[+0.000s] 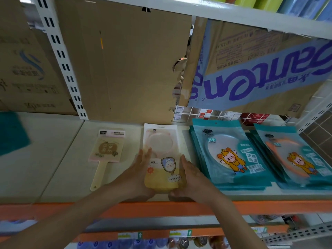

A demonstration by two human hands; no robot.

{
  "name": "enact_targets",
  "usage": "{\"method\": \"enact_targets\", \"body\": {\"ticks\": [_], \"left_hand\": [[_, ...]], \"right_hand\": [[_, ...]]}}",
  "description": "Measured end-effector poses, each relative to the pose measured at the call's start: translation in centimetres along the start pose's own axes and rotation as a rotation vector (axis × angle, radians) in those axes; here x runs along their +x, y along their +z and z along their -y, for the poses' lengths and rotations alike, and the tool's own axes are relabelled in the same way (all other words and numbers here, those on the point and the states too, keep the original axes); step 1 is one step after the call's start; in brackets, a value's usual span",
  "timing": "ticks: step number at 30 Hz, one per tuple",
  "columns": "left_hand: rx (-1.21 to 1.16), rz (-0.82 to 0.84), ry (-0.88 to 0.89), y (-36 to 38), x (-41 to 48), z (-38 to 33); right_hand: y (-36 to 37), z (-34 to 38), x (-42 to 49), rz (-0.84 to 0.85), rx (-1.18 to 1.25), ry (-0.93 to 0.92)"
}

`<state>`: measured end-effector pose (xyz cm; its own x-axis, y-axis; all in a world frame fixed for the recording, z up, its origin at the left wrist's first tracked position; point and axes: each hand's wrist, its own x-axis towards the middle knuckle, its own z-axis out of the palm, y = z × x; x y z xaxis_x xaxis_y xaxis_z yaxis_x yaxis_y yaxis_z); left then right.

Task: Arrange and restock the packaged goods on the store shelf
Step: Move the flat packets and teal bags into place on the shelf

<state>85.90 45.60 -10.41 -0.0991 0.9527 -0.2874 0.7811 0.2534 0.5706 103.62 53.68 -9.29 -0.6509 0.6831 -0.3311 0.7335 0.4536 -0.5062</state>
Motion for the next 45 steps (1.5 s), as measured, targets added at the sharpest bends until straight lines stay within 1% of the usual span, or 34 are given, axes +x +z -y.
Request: {"method": "enact_targets", "body": {"ticks": [3,5,6,7,9,11,13,17,20,23,25,31,36,39,45], "left_hand": [[-0.011,0.075,-0.01,-0.6,-0.3,-0.2],[-0.041,0.133,-0.011,-1.5,-0.3,-0.3],[-0.058,0.135,-0.008,-2.2,-0.2,-0.3],[-0.069,0.11,0.005,-3.0,-0.1,-0.3],[-0.033,0.007,0.045,-4.5,0.2,0.0],[0.106,-0.135,0.09,-5.8,0.5,0.4],[0.193,-0.257,0.088,-6.9,0.5,1.0],[0.152,-0.333,0.032,-8.7,-0.6,3.4],[0.181,-0.373,-0.017,-9.8,-2.4,5.5],[0.211,-0.375,-0.088,-11.0,-4.5,7.7],[0.204,-0.377,-0.131,-12.0,-6.0,9.4],[0.155,-0.404,-0.165,-16.4,-11.2,16.6],[0.251,-0.382,-0.155,-21.4,-16.2,23.1],[0.257,-0.407,-0.153,-24.0,-19.2,26.3],[0.241,-0.399,-0.268,-26.8,-24.2,32.9]], "right_hand": [[-0.2,-0.2,-0.1,0.023,0.042,-0.013],[-0.6,-0.2,-0.1,0.027,0.112,-0.023],[-0.8,-0.2,-0.1,0.016,0.151,-0.029],[-1.1,-0.1,-0.1,-0.003,0.183,-0.038],[-1.9,0.2,-0.1,-0.054,0.21,-0.067],[-2.6,0.6,0.2,-0.094,0.2,-0.112],[-3.1,1.1,0.9,-0.128,0.18,-0.173],[-2.7,3.3,2.9,-0.15,0.027,-0.266],[-2.1,6.3,4.2,-0.117,-0.042,-0.318],[-1.8,9.7,5.5,-0.126,-0.157,-0.387],[-1.3,12.0,6.2,-0.122,-0.19,-0.421],[2.6,20.1,7.3,-0.092,-0.161,-0.443],[6.7,28.3,8.6,-0.088,-0.173,-0.441],[9.0,32.7,9.3,-0.091,-0.16,-0.445],[12.1,39.4,10.3,-0.054,-0.125,-0.478]]}}
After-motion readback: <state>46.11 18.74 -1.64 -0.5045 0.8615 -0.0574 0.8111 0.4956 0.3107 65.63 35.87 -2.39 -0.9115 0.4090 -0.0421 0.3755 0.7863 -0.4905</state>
